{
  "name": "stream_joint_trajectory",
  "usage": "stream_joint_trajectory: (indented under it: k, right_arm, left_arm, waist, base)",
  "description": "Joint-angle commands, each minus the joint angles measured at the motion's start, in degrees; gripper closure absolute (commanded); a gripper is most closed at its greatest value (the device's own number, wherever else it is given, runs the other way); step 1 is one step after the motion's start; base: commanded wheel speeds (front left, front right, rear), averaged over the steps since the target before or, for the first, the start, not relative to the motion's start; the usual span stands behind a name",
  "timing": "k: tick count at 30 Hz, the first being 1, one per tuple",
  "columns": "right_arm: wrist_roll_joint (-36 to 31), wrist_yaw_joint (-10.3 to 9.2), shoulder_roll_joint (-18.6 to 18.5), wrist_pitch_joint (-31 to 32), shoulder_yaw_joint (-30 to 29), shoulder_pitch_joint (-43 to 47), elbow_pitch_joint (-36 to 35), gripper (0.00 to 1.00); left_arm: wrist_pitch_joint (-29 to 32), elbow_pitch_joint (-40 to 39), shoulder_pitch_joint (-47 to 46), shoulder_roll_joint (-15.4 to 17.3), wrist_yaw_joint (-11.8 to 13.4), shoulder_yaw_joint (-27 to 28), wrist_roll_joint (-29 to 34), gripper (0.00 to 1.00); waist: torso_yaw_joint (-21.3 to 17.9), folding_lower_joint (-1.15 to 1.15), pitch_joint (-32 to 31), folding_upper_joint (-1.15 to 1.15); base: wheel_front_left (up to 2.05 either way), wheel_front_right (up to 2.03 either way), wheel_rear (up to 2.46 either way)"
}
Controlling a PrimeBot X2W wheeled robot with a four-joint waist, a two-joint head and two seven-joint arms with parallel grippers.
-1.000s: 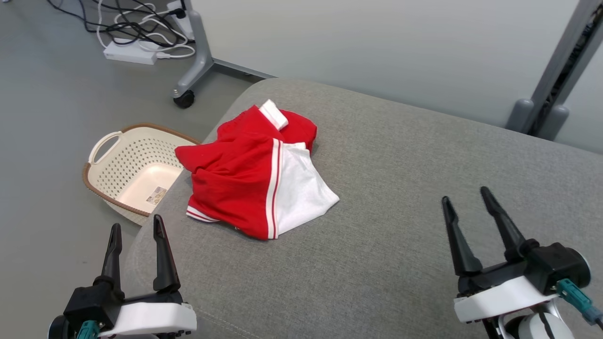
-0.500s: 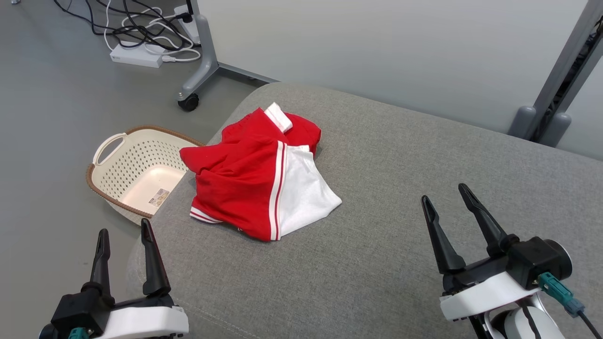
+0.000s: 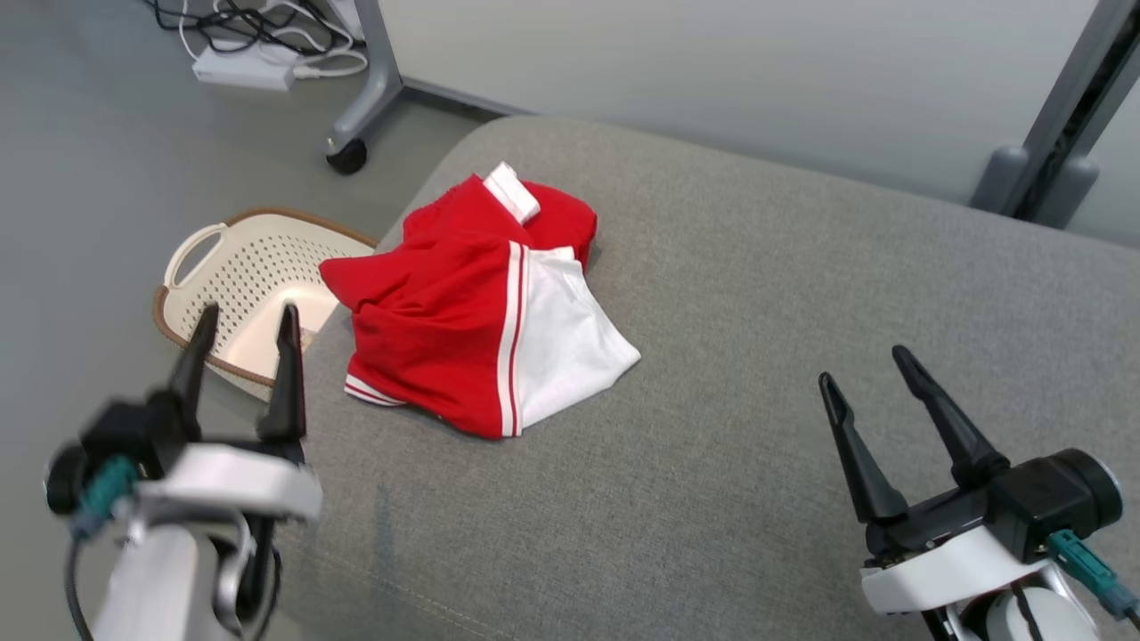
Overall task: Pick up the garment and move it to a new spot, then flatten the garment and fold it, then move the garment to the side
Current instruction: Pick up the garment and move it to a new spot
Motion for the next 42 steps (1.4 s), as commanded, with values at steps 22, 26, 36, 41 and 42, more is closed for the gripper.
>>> stream_joint_trajectory:
  k: [22, 26, 36, 41, 42]
  right_arm:
    - [-0.05, -0.01, -4.82, 0.74, 1.38, -4.94, -5.08, 0.00]
    - [-0.03, -0.01, -5.21, 0.58, 1.41, -5.37, -5.42, 0.00]
    - [0.02, -0.01, -5.72, 0.45, 1.62, -6.40, -5.57, 0.00]
    - [0.13, -0.01, -5.66, 0.35, 1.56, -6.45, -5.34, 0.00]
    - [0.17, -0.01, -5.66, 0.32, 1.59, -6.47, -5.27, 0.00]
  left_arm:
    - [39.53, 22.71, -33.62, 10.22, -5.93, -14.37, -20.47, 0.00]
    - [42.14, 24.86, -35.56, 12.10, -5.94, -17.09, -20.80, 0.00]
    - [45.55, 30.66, -39.65, 11.27, -5.92, -20.02, -20.41, 0.00]
    - [45.97, 32.34, -40.26, 10.85, -5.67, -20.02, -20.84, 1.00]
    - [45.62, 32.63, -40.44, 10.83, -5.52, -19.86, -20.94, 1.00]
  waist:
    - [-7.92, 0.00, 12.62, 0.00]
    - [-8.43, 0.00, 13.66, 0.00]
    - [-9.22, 0.00, 15.62, 0.00]
    - [-9.45, 0.00, 15.67, 0.00]
    - [-9.49, 0.00, 15.64, 0.00]
  base:
    - [0.00, 0.00, 0.00]
    - [0.00, 0.00, 0.00]
    - [0.00, 0.00, 0.00]
    - [0.00, 0.00, 0.00]
    - [0.00, 0.00, 0.00]
